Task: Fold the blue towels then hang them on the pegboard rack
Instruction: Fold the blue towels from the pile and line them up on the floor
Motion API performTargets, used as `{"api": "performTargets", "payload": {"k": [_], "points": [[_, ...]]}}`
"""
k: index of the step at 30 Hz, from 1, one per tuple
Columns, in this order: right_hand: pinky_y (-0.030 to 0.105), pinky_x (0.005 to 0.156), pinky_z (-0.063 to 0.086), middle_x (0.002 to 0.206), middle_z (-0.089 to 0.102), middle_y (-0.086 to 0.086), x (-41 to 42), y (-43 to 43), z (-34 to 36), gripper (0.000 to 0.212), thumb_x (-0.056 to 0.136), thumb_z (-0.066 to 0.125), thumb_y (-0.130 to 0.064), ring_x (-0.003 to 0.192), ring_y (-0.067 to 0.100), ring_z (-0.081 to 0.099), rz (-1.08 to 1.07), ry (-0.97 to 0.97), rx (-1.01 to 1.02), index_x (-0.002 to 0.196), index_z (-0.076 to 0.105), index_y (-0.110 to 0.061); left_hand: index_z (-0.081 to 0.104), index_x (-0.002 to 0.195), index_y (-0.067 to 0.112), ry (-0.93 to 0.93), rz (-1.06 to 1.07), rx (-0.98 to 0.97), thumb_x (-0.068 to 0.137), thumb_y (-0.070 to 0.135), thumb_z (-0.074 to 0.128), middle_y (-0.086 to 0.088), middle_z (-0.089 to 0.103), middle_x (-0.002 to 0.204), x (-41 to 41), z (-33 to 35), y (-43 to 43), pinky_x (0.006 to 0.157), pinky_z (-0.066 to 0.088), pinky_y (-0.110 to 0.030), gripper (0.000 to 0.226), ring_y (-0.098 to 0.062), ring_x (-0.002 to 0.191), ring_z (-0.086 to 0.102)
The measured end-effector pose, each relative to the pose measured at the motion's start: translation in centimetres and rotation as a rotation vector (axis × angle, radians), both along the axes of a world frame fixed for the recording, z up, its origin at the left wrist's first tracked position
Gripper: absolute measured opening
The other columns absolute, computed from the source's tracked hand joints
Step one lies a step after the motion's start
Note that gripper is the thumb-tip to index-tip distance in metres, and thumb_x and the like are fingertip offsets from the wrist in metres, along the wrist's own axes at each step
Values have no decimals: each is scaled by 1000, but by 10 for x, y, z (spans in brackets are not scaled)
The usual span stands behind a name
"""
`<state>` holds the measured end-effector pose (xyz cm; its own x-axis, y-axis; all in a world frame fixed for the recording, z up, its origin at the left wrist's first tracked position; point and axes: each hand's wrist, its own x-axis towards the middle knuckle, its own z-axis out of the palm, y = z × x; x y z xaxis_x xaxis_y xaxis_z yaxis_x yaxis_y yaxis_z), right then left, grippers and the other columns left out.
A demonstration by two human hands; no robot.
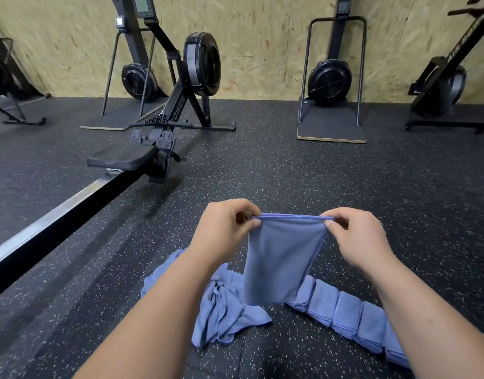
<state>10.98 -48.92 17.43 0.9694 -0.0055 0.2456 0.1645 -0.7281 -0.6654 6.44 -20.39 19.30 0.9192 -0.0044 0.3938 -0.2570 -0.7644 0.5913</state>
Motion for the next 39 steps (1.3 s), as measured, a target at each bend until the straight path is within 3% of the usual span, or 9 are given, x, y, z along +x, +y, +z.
{"api": "performTargets", "payload": {"k": [3, 7, 12, 18, 23, 26, 29, 35, 39], "points": [[21, 63, 39, 81, 73, -16, -1, 1, 2, 18, 97, 72, -19, 75, 5, 63, 5, 2, 34, 98, 81, -35, 81, 105, 32, 23, 19, -7, 87, 23, 86, 14, 71, 81, -2, 4, 2, 77, 51, -19, 21, -4, 76, 66], [26, 68, 42, 85, 74, -18, -4, 5, 8, 20, 98, 72, -18, 81, 7, 65, 39, -17, 22, 98, 81, -37, 75, 88, 33, 130, 148, 98, 88, 30, 83, 17, 68, 76, 1, 3, -1, 70, 49, -25, 9, -3, 76, 64], [14, 63, 40, 77, 72, -19, -11, 14, 11, 21, 99, 70, -18, 70, 0, 61, 137, -56, 26, 100, 79, -37, 66, 97, 29, 162, 286, 238, 91, 31, 73, 4, 72, 92, -2, 3, -5, 79, 55, -38, 9, -25, 93, 67], [16, 87, 52, 97, 77, -23, -21, 31, 17, 30, 96, 73, -7, 96, 0, 71, 392, -85, 164, 109, 78, -34, 56, 137, 29, 39, -76, 249, 88, 40, 81, 13, 74, 120, -8, 4, -27, 101, 50, -38, 56, -16, 114, 67], [22, 85, 53, 94, 75, -12, -25, 37, 16, 33, 93, 75, -4, 88, 6, 71, 471, -57, 226, 108, 63, -31, 70, 106, 25, 74, -126, 188, 96, 40, 74, 9, 63, 92, -5, -7, -43, 83, 51, -41, 18, -20, 90, 62], [25, 82, 55, 98, 73, -7, -23, 32, 10, 41, 89, 78, -2, 83, 12, 70, 479, 82, 322, 114, 59, -28, 67, 94, 25, 50, -144, 134, 97, 42, 72, 10, 59, 86, -5, -6, -42, 78, 51, -42, 18, -17, 82, 57], [33, 88, 57, 106, 77, -11, -20, 23, -1, 45, 86, 84, -11, 94, 11, 74, 560, 221, 194, 115, 60, -36, 64, 91, 25, 20, -154, 80, 96, 42, 71, 11, 61, 82, -7, -2, -40, 75, 50, -39, 18, -15, 78, 57], [27, 86, 56, 99, 78, -18, -22, 23, -5, 37, 87, 84, -9, 91, 2, 73, 551, 181, 102, 109, 66, -33, 69, 98, 26, 59, -212, 101, 97, 42, 71, 12, 68, 84, -10, -1, -35, 78, 52, -38, 16, -11, 80, 61], [36, 90, 58, 100, 78, -20, -20, 17, -5, 35, 85, 86, -19, 96, 3, 73, 544, 232, -18, 109, 67, -36, 70, 98, 29, 4, -163, -19, 99, 39, 69, 16, 69, 86, -11, 2, -31, 79, 52, -33, 10, -6, 83, 63]]}}
